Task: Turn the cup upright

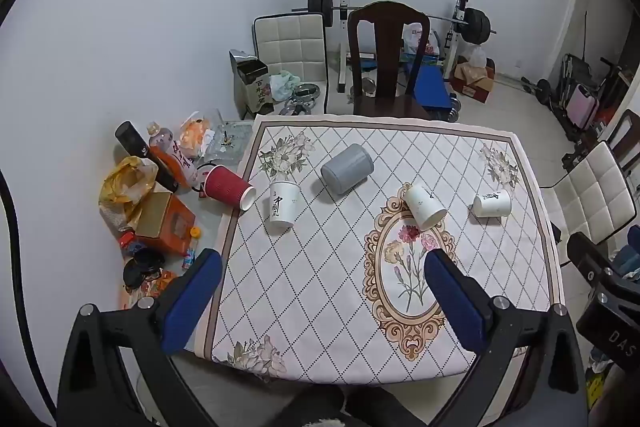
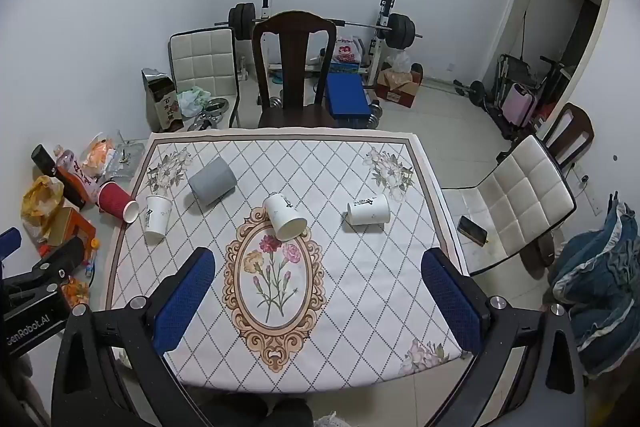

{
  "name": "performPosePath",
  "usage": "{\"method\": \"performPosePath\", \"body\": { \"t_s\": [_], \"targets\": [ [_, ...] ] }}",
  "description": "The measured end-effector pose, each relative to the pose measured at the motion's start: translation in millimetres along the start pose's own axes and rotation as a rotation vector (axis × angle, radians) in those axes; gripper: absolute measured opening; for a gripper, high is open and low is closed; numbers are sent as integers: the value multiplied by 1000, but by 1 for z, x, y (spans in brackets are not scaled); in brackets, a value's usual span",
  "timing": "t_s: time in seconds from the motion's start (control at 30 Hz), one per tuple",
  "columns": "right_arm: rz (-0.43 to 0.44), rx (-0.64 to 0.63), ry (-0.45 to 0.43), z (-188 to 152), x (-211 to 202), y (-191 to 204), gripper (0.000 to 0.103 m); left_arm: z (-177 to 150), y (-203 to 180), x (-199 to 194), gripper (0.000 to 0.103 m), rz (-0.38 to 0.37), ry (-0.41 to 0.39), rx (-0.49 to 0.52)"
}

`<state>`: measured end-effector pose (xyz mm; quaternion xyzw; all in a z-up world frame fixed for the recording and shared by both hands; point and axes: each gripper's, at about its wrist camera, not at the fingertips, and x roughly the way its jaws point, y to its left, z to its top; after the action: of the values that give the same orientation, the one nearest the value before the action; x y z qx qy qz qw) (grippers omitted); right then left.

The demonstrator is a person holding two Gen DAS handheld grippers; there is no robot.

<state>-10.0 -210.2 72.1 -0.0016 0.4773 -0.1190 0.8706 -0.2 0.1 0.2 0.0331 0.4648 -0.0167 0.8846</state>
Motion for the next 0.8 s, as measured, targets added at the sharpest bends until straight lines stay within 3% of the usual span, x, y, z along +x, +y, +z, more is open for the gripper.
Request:
{"method": "performPosePath", "body": {
  "t_s": [0.8],
  "targets": [
    [-5,23,-14,14,-12,-1,103,13,-4,-10,103,5,-17,34]
  ]
}}
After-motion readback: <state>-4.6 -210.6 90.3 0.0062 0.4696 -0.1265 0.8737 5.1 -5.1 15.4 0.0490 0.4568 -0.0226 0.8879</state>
